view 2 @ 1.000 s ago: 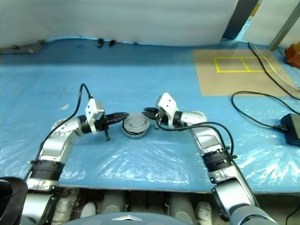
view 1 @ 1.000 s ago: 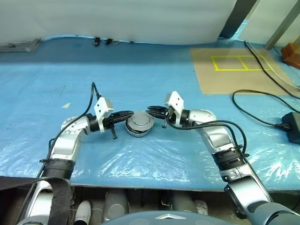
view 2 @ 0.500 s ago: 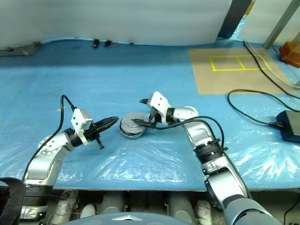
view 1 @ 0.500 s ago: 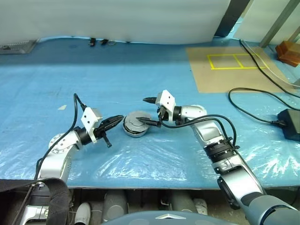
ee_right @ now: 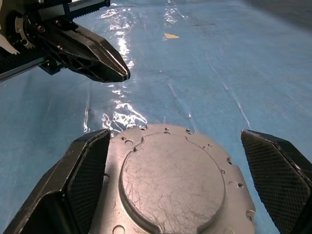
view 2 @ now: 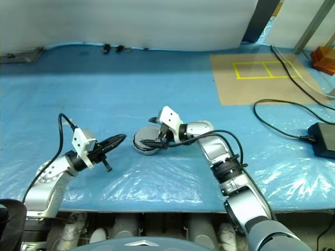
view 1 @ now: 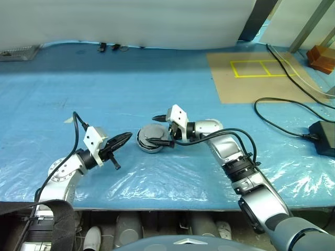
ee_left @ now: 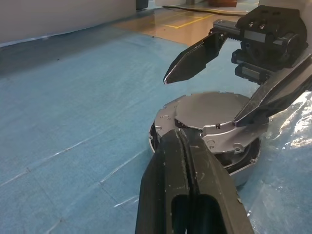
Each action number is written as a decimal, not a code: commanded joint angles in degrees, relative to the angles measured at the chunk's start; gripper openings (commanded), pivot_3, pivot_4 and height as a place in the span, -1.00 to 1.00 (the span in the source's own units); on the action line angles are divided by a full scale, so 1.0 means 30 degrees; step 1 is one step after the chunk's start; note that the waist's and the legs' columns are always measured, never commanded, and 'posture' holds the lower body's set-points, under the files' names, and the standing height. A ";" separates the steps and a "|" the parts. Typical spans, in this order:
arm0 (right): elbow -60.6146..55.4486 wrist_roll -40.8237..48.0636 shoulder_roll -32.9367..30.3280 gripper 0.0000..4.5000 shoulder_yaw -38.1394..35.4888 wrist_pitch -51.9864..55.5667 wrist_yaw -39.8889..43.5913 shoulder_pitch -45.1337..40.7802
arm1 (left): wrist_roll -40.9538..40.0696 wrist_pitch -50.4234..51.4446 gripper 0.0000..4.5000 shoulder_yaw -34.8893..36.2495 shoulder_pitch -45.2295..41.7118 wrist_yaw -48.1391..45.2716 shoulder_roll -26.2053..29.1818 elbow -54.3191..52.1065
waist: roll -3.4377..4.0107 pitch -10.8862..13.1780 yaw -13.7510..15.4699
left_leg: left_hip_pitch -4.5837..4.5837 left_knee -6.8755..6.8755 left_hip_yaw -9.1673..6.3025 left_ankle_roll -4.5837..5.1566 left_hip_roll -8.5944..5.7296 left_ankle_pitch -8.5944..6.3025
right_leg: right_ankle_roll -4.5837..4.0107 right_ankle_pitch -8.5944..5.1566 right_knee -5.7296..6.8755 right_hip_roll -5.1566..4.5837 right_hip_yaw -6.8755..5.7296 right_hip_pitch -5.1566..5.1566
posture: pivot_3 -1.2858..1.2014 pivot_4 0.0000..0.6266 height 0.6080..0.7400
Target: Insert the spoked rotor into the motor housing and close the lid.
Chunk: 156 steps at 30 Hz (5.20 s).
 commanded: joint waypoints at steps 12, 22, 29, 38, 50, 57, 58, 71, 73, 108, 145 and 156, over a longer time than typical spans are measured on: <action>0.1070 -0.0334 0.0599 0.43 0.0357 0.0362 0.0137 -0.0382 | -0.0275 -0.0099 -1.00 0.0004 0.0225 0.0759 -0.0123 -0.0930 | 0.0002 -0.0001 -0.0005 | 0.0004 0.0008 0.0001 0.0000 0.0002 0.0000 | -0.0002 0.0001 0.0008 0.0001 0.0003 0.0002 | 0.03 -0.52 1.00; 0.0992 -0.0544 0.0949 0.30 0.0444 0.0153 -0.0163 -0.0309 | -0.0359 0.0131 -1.00 -0.0116 0.0057 0.1090 -0.0130 -0.1189 | 0.0001 -0.0001 -0.0024 | 0.0027 0.0024 0.0013 0.0000 0.0007 0.0000 | -0.0011 0.0007 0.0034 0.0003 0.0016 0.0010 | 0.03 -0.52 1.00; 0.0571 -0.0666 0.1343 0.30 0.0470 0.0890 -0.0534 -0.0685 | -0.0459 0.0120 -1.00 0.0276 0.0085 0.1318 0.0157 -0.0990 | 0.0002 -0.0002 -0.0032 | 0.0025 0.0025 0.0012 -0.0001 0.0010 0.0000 | -0.0016 0.0010 0.0035 0.0007 0.0016 0.0009 | 0.03 -0.52 1.00; 0.1208 -0.1598 0.1312 0.30 0.0997 0.0394 -0.0796 -0.0415 | -0.0447 0.0094 -1.00 0.0322 0.0145 0.1400 0.0268 -0.0946 | 0.0003 -0.0003 -0.0037 | 0.0032 0.0028 0.0013 -0.0002 0.0013 0.0000 | -0.0018 0.0011 0.0043 0.0009 0.0018 0.0012 | 0.03 -0.52 1.00; 0.2841 -0.1395 0.0801 0.30 0.0413 -0.0458 -0.0194 -0.0226 | -0.0291 0.0056 -1.00 -0.0101 -0.0305 0.1303 0.0111 -0.0615 | 0.0008 -0.0008 0.0001 | 0.0054 0.0046 0.0016 -0.0001 0.0011 -0.0001 | -0.0025 0.0017 0.0050 0.0005 0.0022 0.0088 | 0.03 -0.52 1.00; 0.4394 -0.1525 0.0943 0.30 0.0032 -0.1370 -0.0268 -0.0626 | -0.0250 0.0050 -1.00 -0.0333 -0.0652 0.1246 0.0056 -0.0392 | 0.0009 -0.0013 0.0025 | 0.0057 0.0051 0.0016 0.0000 0.0011 -0.0001 | -0.0026 0.0017 0.0046 0.0004 0.0022 0.0101 | 0.03 -0.52 1.00; 0.4682 -0.1719 0.0883 0.30 0.0166 -0.1692 -0.0253 -0.0632 | -0.0262 0.0048 -1.00 -0.0373 -0.0681 0.1209 0.0051 -0.0367 | 0.0011 -0.0016 0.0019 | 0.0058 0.0053 0.0016 0.0000 0.0011 -0.0001 | -0.0026 0.0017 0.0049 0.0004 0.0022 0.0103 | 0.03 -0.52 1.00; 0.5512 -0.2197 0.1165 0.30 0.0474 -0.2199 -0.1203 -0.0557 | -0.0217 -0.0070 -1.00 -0.0745 -0.1087 0.0960 -0.0009 0.0057 | 0.0027 -0.0025 0.0051 | 0.0340 0.0047 0.0003 -0.0001 0.0011 -0.0006 | 0.0101 -0.0055 0.0035 -0.0001 0.0024 0.0380 | 0.03 -0.52 1.00; 0.5551 -0.2583 0.1044 0.30 0.0803 -0.2333 -0.1318 -0.0424 | -0.0218 -0.0087 -1.00 -0.0770 -0.1121 0.0923 0.0003 0.0085 | 0.0028 -0.0026 0.0030 | 0.0343 0.0041 0.0000 -0.0001 0.0011 -0.0006 | 0.0100 -0.0054 0.0035 0.0000 0.0023 0.0380 | 0.03 -0.52 1.00; 0.4091 -0.3043 0.0641 0.30 0.1871 0.0328 -0.1820 0.0240 | 0.0427 -0.0086 -1.00 -0.1510 -0.2182 0.1060 -0.0596 0.0920 | 0.0149 -0.0116 -0.0010 | 0.0380 -0.0046 -0.0022 -0.0003 0.0000 -0.0009 | 0.0120 -0.0077 -0.0016 -0.0002 0.0048 0.0370 | 0.03 -0.52 1.00; 0.3321 -0.3125 0.0616 0.30 0.1948 0.0549 -0.1986 0.0354 | 0.3890 0.1526 -1.00 -0.3383 -0.3726 0.1490 0.1040 0.2726 | 0.0169 -0.0127 -0.0001 | 0.0366 -0.0159 -0.0033 -0.0004 -0.0018 -0.0010 | 0.0138 -0.0091 -0.0076 -0.0010 0.0064 0.0328 | 0.03 -0.52 1.00; 0.3133 -0.2986 0.0743 0.30 0.1853 0.0483 -0.2019 0.0599 | 0.1147 0.1634 -1.00 -0.2019 -0.3074 0.0650 0.0429 0.1896 | 0.0181 -0.0132 -0.0015 | 0.0347 -0.0240 -0.0024 -0.0005 -0.0021 -0.0009 | 0.0138 -0.0091 -0.0126 -0.0008 0.0070 0.0294 | 0.03 -0.52 1.00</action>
